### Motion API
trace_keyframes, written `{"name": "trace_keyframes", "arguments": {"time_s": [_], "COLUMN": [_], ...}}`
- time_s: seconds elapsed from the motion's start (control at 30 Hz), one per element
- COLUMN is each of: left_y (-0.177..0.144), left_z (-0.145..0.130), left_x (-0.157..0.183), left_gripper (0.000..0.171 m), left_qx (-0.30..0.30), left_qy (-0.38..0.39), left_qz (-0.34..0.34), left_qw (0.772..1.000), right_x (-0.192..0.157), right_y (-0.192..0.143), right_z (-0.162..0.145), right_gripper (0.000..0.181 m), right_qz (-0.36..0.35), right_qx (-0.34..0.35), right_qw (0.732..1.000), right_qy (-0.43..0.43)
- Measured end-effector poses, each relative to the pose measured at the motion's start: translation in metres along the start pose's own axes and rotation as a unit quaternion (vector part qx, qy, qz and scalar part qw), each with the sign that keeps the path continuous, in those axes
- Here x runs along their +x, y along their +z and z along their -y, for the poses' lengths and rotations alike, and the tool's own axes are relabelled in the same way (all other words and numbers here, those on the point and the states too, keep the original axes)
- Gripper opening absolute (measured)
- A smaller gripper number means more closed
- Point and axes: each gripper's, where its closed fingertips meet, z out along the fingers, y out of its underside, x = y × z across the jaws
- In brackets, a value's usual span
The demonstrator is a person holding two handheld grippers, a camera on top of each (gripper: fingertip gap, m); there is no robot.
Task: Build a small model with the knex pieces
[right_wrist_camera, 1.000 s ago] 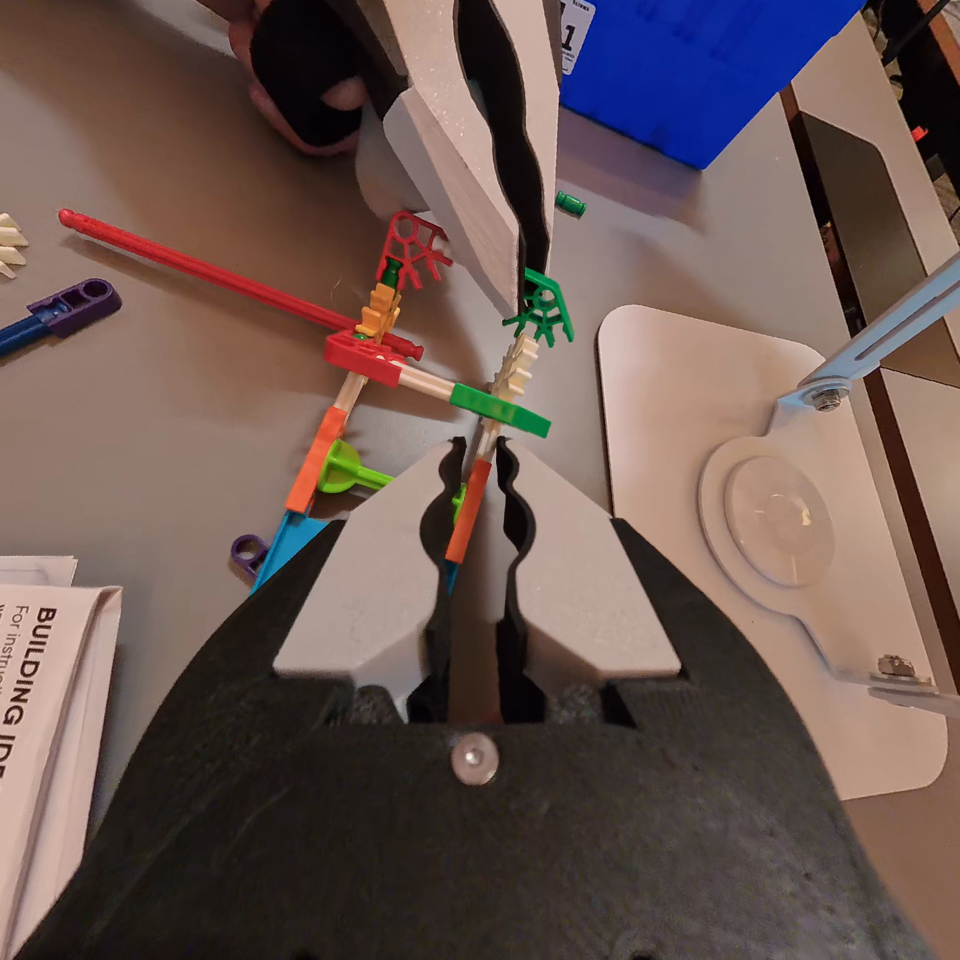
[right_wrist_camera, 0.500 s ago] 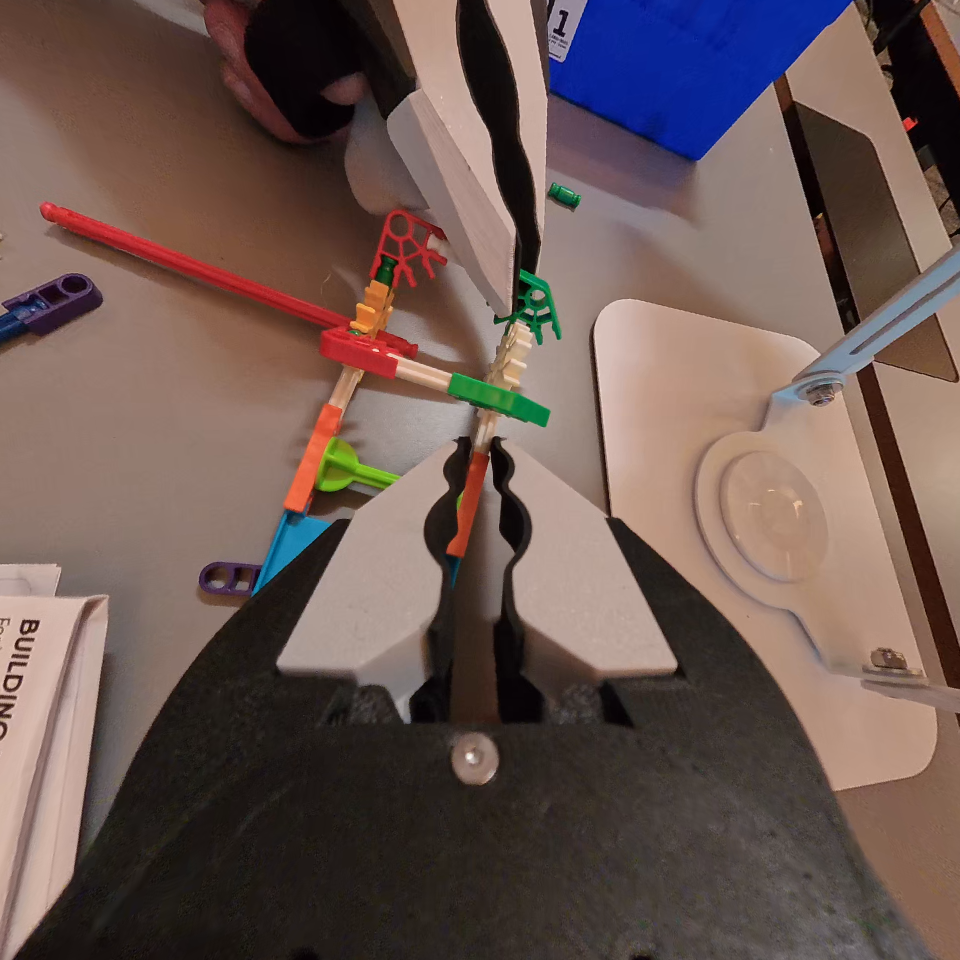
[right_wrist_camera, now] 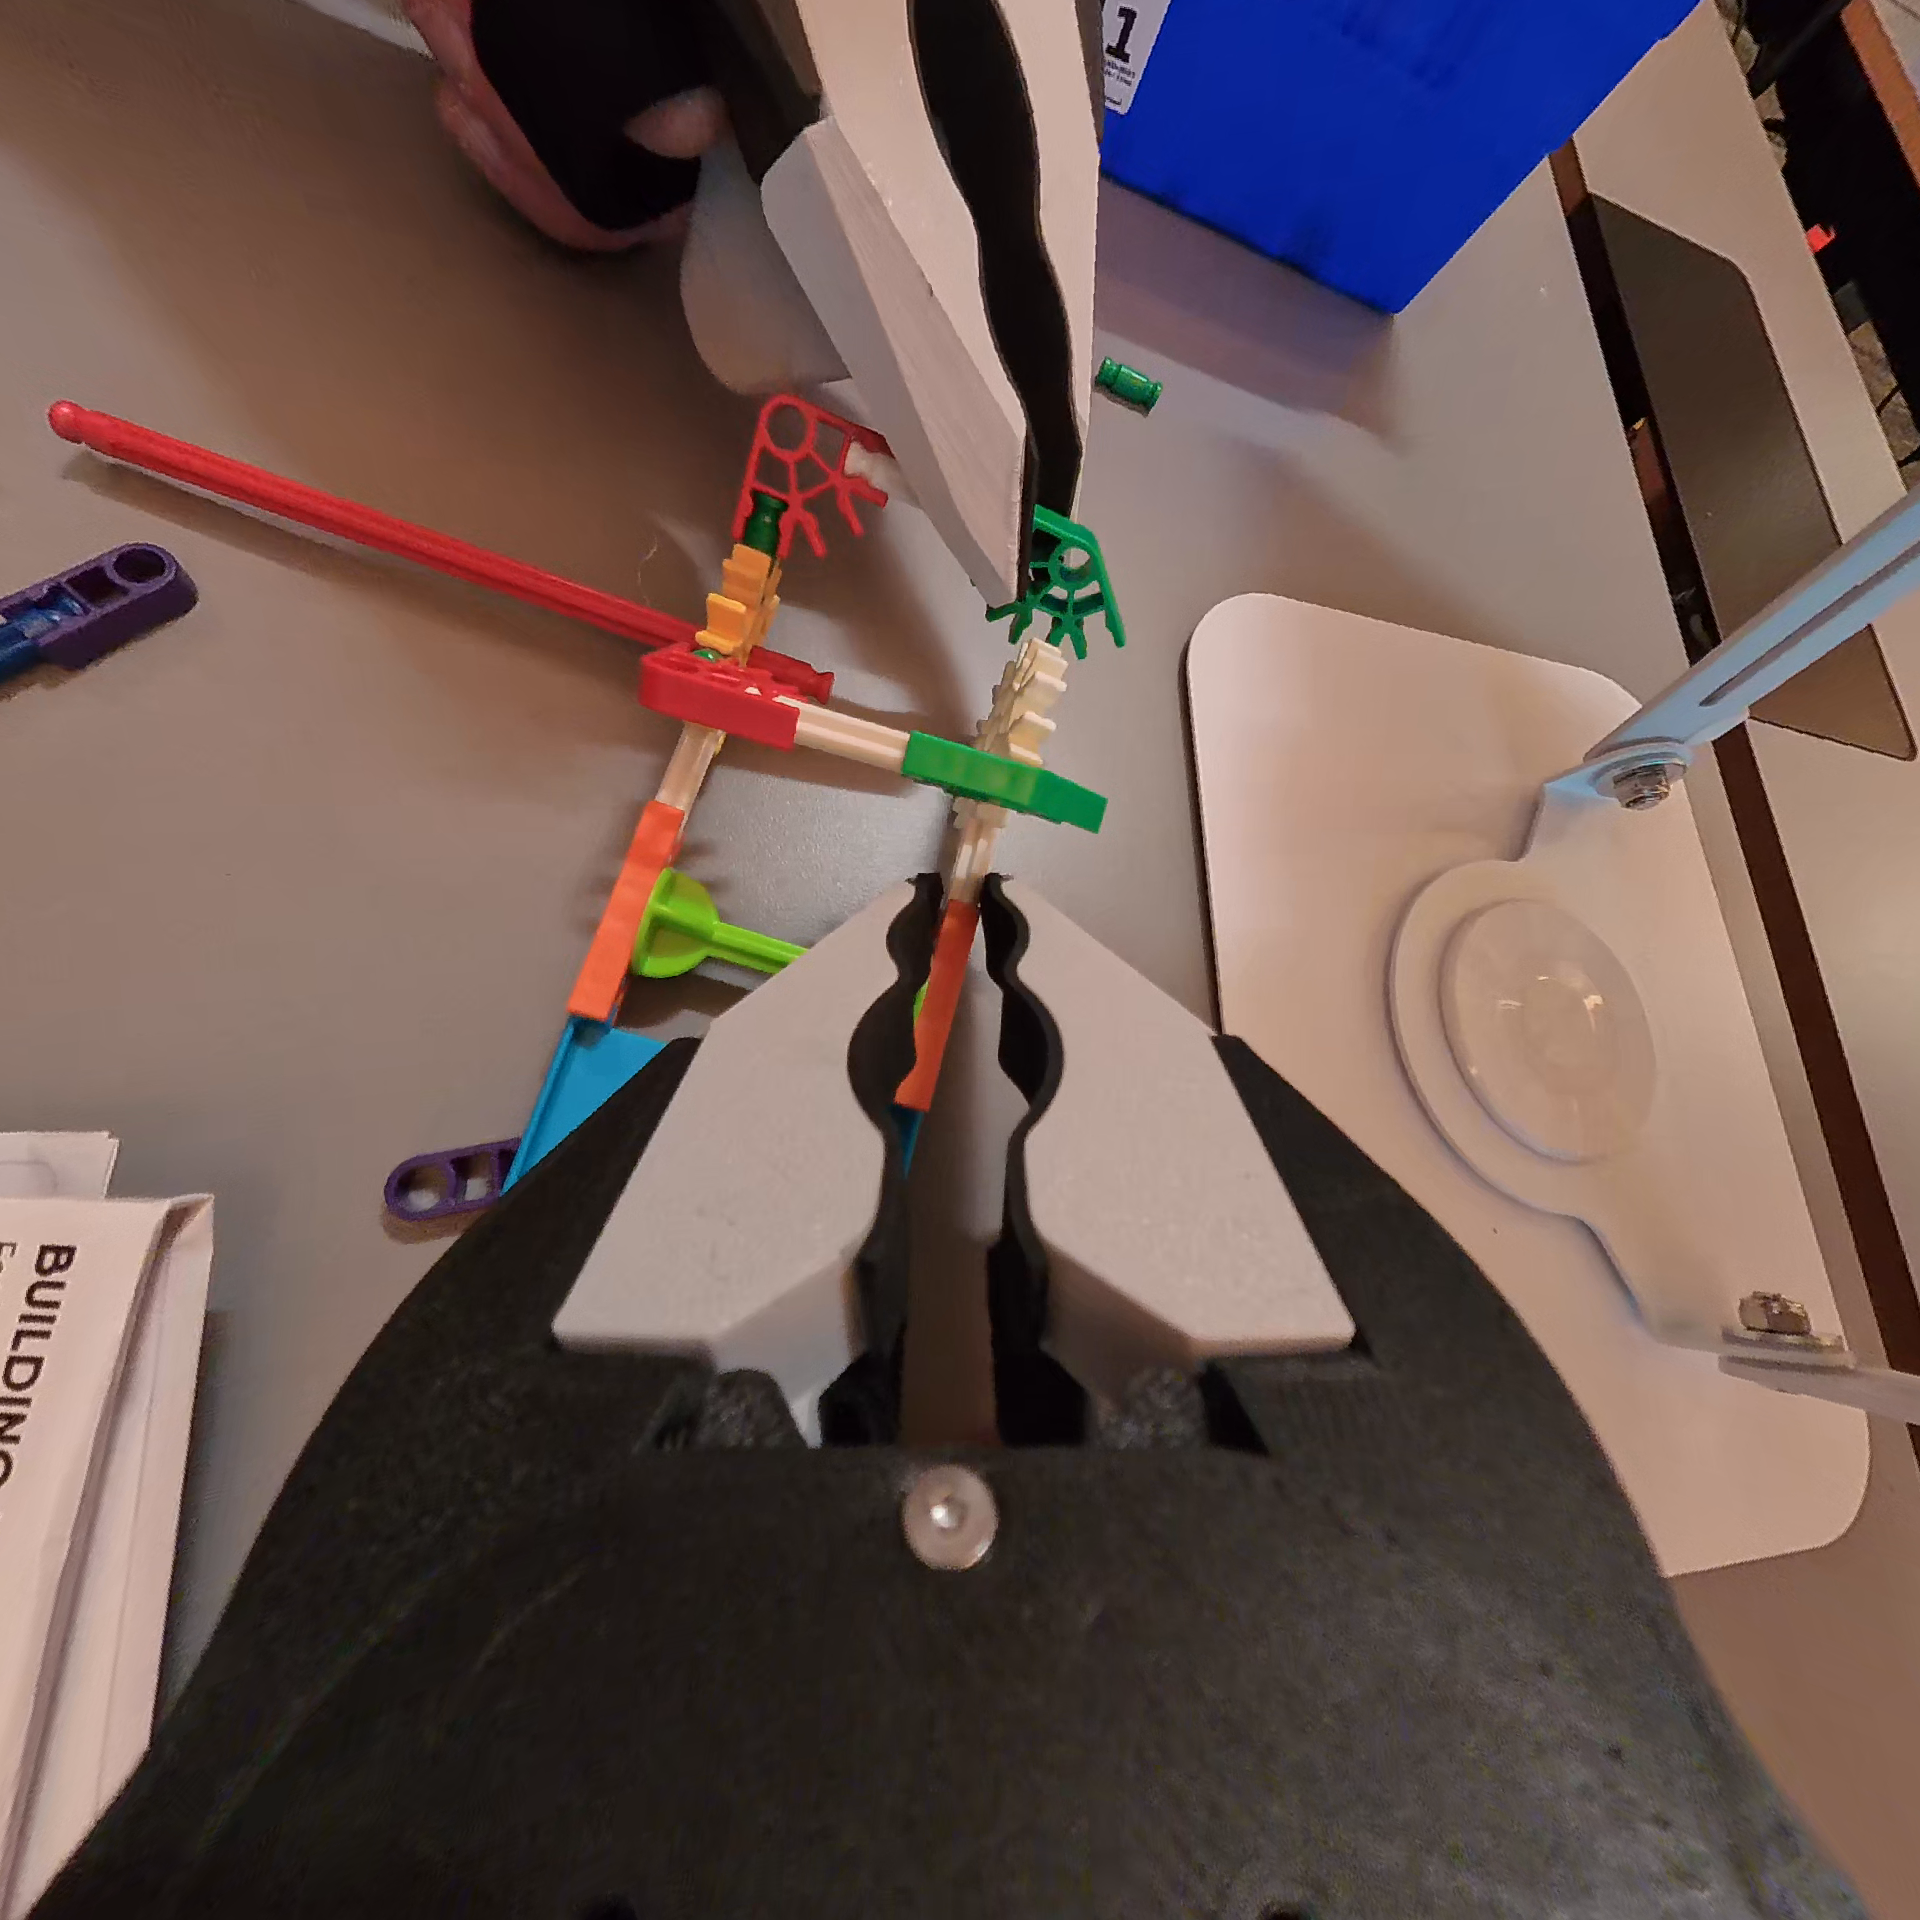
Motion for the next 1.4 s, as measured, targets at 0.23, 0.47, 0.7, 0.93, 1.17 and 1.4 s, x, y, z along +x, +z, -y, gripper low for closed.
{"name": "trace_keyframes", "arguments": {"time_s": [0.23,0.47,0.7,0.93,1.17,1.4], "left_y": [-0.005,-0.011,-0.013,-0.011,-0.012,-0.013], "left_z": [0.000,-0.001,-0.010,-0.008,-0.009,-0.008], "left_x": [-0.003,-0.005,0.005,0.020,0.030,0.031], "left_gripper": [0.019,0.029,0.024,0.017,0.019,0.020], "left_qx": [-0.004,-0.016,-0.046,-0.047,-0.049,-0.044], "left_qy": [0.010,0.028,0.033,0.034,0.046,0.053], "left_qz": [0.004,0.015,-0.008,-0.020,-0.036,-0.036], "left_qw": [1.000,0.999,0.998,0.998,0.997,0.997], "right_x": [0.003,0.006,0.000,0.017,0.022,0.021], "right_y": [-0.005,-0.014,-0.010,-0.006,-0.009,-0.017], "right_z": [0.004,0.009,-0.001,-0.007,-0.005,0.003], "right_gripper": [0.019,0.027,0.023,0.016,0.017,0.023], "right_qz": [0.002,0.009,0.017,-0.042,-0.052,-0.030], "right_qx": [0.007,0.011,-0.031,-0.047,-0.040,-0.021], "right_qw": [1.000,1.000,0.999,0.998,0.998,0.999], "right_qy": [0.005,0.010,0.003,-0.005,-0.004,0.018]}}
